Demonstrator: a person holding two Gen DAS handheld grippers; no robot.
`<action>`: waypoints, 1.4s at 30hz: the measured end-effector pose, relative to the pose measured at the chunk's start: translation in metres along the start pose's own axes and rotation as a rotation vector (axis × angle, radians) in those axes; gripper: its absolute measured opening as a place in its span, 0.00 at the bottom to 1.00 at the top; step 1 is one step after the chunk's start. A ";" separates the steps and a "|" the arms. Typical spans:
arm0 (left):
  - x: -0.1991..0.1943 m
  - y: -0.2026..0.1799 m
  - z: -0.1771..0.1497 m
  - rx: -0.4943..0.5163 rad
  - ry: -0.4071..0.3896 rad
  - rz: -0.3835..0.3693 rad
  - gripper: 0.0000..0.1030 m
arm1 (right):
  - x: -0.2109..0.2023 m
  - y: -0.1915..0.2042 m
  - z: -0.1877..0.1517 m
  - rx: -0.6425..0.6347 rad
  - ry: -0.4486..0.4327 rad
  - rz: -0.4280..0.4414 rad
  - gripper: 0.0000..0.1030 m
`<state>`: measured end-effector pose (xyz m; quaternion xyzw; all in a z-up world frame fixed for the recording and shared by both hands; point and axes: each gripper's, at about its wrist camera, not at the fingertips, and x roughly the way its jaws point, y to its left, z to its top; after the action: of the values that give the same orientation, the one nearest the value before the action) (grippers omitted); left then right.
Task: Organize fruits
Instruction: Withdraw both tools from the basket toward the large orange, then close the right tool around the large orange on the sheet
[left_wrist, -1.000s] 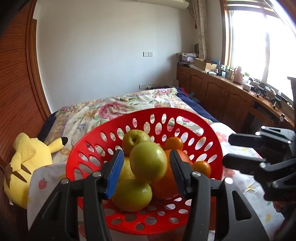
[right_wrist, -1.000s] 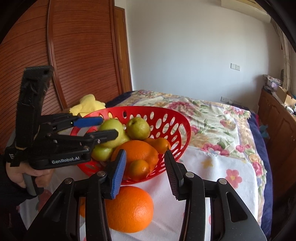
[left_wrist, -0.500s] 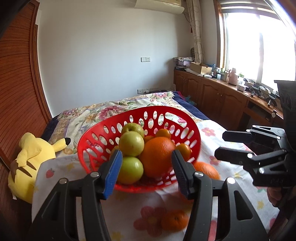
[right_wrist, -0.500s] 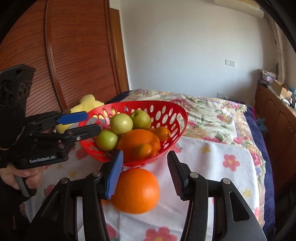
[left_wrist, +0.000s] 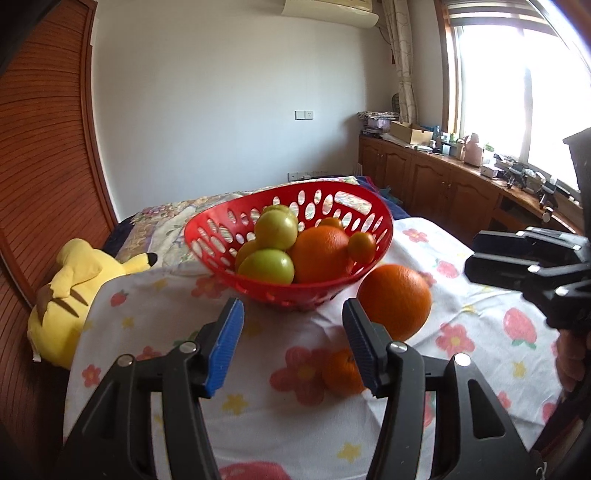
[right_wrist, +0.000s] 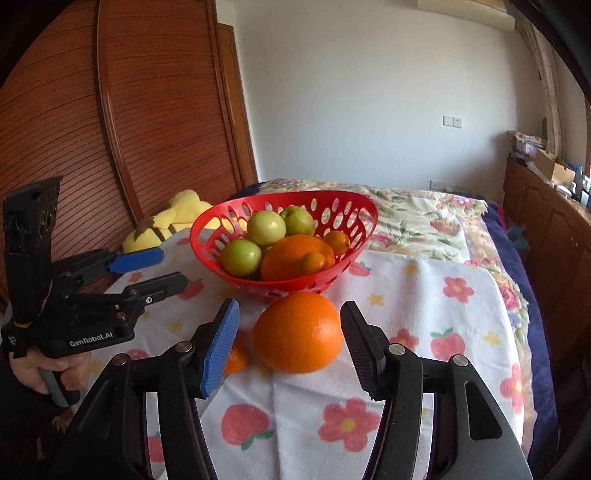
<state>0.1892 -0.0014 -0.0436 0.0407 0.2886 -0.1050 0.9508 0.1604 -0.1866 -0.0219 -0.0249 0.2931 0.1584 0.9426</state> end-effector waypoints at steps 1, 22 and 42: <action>0.000 0.000 -0.005 0.001 0.001 0.008 0.55 | -0.001 0.001 -0.001 -0.001 -0.001 -0.003 0.60; 0.009 0.000 -0.049 -0.043 -0.018 -0.022 0.57 | 0.035 0.006 -0.027 0.022 0.059 -0.057 0.82; 0.006 -0.002 -0.051 -0.032 -0.039 -0.007 0.60 | 0.090 0.006 -0.020 0.001 0.151 -0.092 0.88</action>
<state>0.1661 0.0026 -0.0890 0.0225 0.2717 -0.1044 0.9564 0.2175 -0.1577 -0.0889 -0.0496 0.3621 0.1123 0.9240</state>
